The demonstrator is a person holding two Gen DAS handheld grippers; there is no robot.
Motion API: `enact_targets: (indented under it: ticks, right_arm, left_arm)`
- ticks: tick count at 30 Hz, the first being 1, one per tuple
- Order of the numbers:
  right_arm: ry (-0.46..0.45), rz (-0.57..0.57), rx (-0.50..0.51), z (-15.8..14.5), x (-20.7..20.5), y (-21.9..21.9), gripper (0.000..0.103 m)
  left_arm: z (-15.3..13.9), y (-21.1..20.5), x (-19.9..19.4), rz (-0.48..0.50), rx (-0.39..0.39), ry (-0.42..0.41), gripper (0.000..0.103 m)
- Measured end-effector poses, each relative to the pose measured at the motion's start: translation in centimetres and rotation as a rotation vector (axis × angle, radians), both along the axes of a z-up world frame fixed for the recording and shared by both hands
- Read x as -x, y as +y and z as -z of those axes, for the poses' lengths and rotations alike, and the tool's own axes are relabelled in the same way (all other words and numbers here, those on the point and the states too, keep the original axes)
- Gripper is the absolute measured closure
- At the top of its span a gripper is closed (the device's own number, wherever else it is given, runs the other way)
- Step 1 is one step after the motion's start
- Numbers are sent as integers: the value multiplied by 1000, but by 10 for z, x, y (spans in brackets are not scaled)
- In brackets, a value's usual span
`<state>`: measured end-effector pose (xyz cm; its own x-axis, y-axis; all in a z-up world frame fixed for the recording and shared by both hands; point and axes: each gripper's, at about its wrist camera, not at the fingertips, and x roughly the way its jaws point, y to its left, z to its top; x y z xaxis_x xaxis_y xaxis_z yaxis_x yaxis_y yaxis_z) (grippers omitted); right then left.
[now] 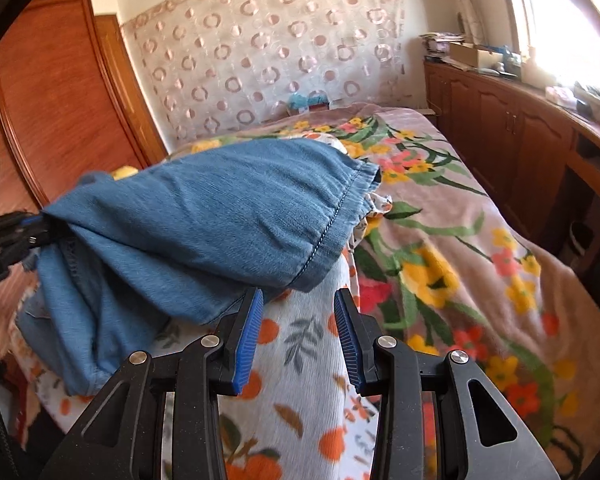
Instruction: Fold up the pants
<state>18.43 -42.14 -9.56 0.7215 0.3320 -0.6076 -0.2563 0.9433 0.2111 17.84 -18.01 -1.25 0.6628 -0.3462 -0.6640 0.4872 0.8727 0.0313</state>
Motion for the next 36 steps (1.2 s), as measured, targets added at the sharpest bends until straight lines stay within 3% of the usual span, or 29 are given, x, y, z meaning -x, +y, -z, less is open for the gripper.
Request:
enact_targets:
  ticks: [3, 9, 10, 11, 14, 17, 19, 21, 23, 30, 36]
  right_arm:
    - [17, -22, 20, 3, -19, 0, 65]
    - [52, -96, -75, 11, -47, -11, 65]
    - [51, -103, -101, 11, -50, -15, 71]
    - [47, -112, -124, 11, -52, -19, 88]
    - [20, -126, -172, 9, -48, -26, 94]
    - [-26, -95, -156, -5, -41, -36, 95]
    - [-69, -63, -145, -24, -34, -45, 95]
    - [-105, -48, -129, -43, -30, -49, 95]
    - [-142, -41, -95, -65, -26, -48, 95]
    - [-214, -119, -25, -116, -25, 2, 95]
    - [-273, -264, -33, -142, -27, 83, 95]
  left_arm:
    - [1, 1, 0, 2, 7, 3, 94]
    - [2, -1, 0, 4, 4, 9, 94]
    - [3, -1, 0, 3, 3, 10, 94]
    - [3, -1, 1, 2, 3, 11, 94]
    - [2, 1, 2, 4, 19, 29, 91]
    - [-3, 5, 8, 29, 46, 51, 78]
    - [-10, 10, 19, 41, 52, 30, 61]
    - [-17, 19, 32, 54, 75, 11, 52]
    - [-25, 30, 44, 53, 88, -6, 52]
    - [-40, 90, 67, -48, 78, -63, 52]
    - [-39, 157, 72, -188, 91, -72, 52]
